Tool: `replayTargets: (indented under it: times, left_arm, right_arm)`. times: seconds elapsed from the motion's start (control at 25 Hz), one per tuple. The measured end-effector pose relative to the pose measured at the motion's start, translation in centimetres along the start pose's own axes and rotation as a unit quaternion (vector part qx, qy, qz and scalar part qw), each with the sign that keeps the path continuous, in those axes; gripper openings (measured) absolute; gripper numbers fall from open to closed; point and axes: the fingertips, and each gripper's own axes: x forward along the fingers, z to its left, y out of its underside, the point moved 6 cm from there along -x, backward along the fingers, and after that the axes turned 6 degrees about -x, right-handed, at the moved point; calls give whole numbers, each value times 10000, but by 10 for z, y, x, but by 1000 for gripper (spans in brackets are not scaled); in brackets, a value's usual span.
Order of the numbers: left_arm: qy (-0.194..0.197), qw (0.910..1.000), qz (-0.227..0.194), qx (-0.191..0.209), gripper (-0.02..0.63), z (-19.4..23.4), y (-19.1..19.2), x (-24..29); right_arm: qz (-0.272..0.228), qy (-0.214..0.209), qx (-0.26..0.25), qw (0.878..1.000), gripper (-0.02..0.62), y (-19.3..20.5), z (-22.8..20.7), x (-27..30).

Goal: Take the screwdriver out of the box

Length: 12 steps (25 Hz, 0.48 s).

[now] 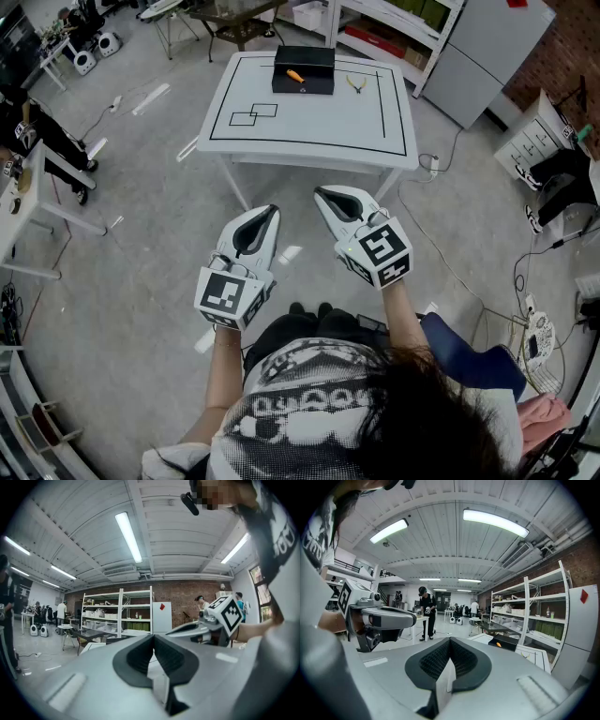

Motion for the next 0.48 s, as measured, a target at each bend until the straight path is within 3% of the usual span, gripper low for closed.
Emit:
replayTargets:
  times: [0.48]
  left_arm:
    - [97, 9999, 68, -79, 0, 28, 13, -22]
  right_arm:
    - [24, 33, 113, 9999, -3, -1, 26, 27]
